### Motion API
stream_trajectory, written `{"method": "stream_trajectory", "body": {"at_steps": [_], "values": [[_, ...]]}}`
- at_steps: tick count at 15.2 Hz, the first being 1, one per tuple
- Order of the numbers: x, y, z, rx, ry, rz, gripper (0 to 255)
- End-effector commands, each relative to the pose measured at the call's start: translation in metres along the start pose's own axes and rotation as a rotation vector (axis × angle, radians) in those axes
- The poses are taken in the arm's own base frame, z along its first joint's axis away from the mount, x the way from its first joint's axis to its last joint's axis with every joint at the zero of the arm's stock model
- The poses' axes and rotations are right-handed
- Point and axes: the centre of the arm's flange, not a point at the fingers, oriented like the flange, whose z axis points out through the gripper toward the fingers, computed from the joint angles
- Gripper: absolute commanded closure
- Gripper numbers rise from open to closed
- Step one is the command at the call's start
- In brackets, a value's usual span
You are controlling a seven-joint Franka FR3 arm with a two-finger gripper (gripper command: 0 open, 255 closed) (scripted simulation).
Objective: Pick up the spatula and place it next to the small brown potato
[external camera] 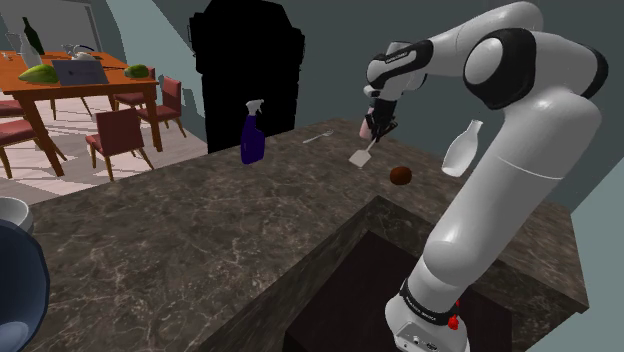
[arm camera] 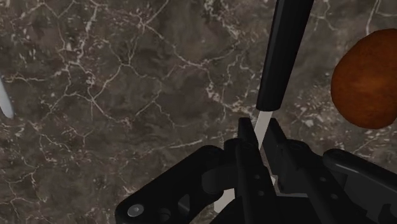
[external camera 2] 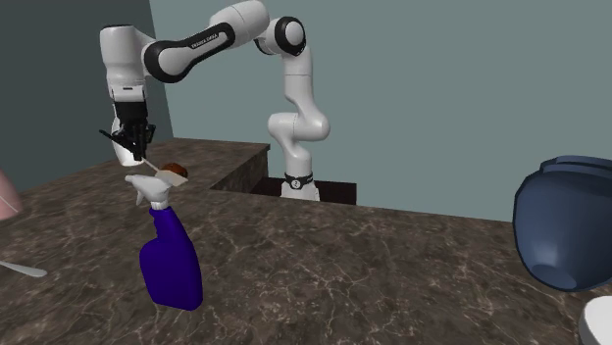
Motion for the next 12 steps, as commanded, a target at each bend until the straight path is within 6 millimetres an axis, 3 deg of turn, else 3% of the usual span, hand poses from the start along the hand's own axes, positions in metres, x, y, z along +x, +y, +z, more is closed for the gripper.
{"method": "stream_trajectory", "body": {"at_steps": [1,12], "values": [[-0.002,0.000,0.011,0.000,0.000,-0.001,255],[0.001,0.000,0.069,0.000,0.000,-0.001,255]]}}
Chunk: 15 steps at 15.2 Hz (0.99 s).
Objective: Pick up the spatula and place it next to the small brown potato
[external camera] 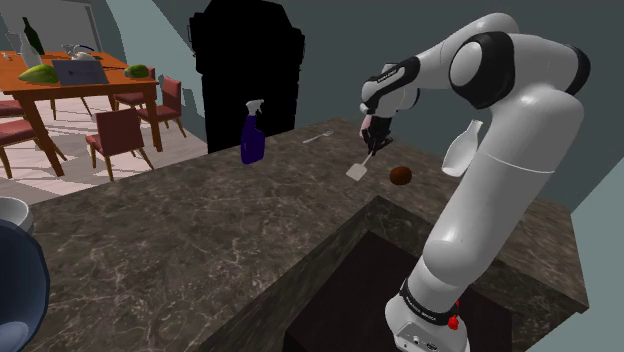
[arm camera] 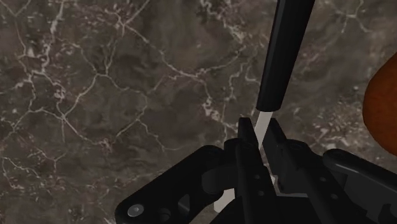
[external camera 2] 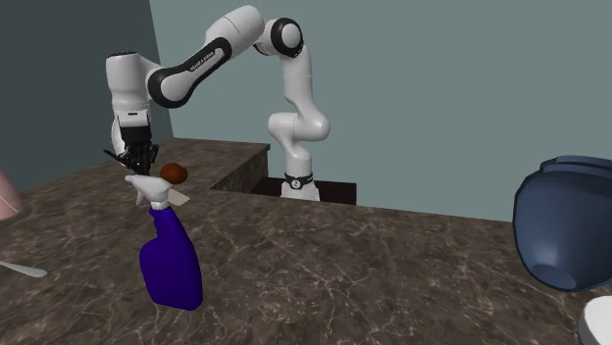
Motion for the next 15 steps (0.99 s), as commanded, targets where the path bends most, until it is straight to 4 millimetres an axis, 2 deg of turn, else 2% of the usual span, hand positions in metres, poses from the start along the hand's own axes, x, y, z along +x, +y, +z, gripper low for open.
{"method": "stream_trajectory", "body": {"at_steps": [1,10,15], "values": [[0.001,0.001,0.010,0.000,0.000,0.000,255],[0.004,0.001,0.058,0.000,0.000,0.000,255],[0.004,0.001,0.058,0.000,0.000,0.000,255]]}}
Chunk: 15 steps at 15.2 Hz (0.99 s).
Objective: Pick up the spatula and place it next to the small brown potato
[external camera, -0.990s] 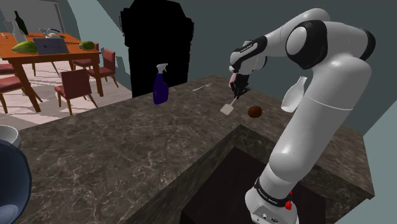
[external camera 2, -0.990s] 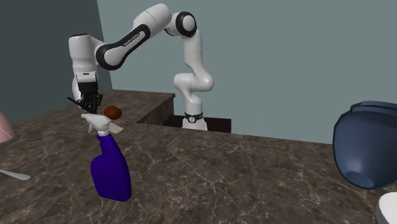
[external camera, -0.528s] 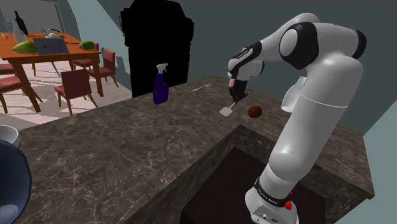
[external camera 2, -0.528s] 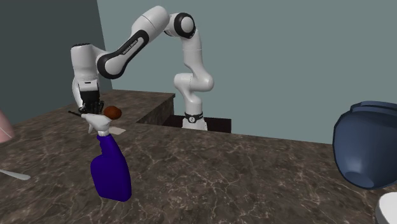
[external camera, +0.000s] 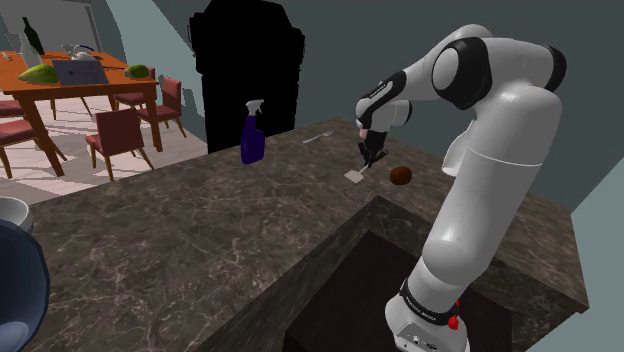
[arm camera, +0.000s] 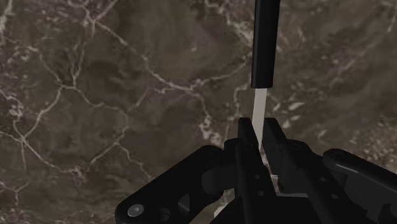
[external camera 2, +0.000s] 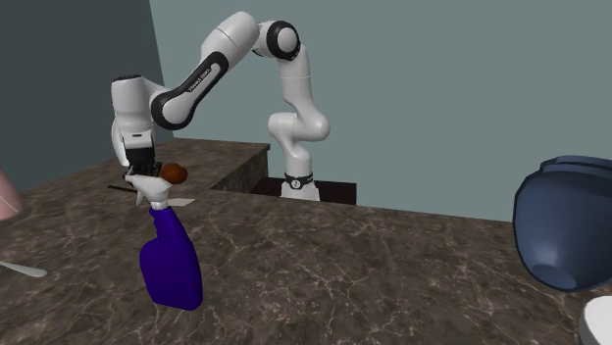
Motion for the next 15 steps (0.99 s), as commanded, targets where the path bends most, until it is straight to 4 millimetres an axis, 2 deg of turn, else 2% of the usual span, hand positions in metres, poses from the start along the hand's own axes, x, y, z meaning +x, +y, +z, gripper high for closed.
{"method": "stream_trajectory", "body": {"at_steps": [1,3,4,9,13,15], "values": [[0.000,0.000,0.000,0.000,0.000,0.000,255],[0.000,0.000,0.000,0.000,0.000,0.000,255],[0.000,0.000,0.000,0.000,0.000,0.000,0],[0.000,0.000,0.000,0.000,0.000,0.000,0],[0.000,0.000,-0.050,0.000,0.000,0.000,0],[0.000,0.000,-0.050,0.000,0.000,0.000,0]]}}
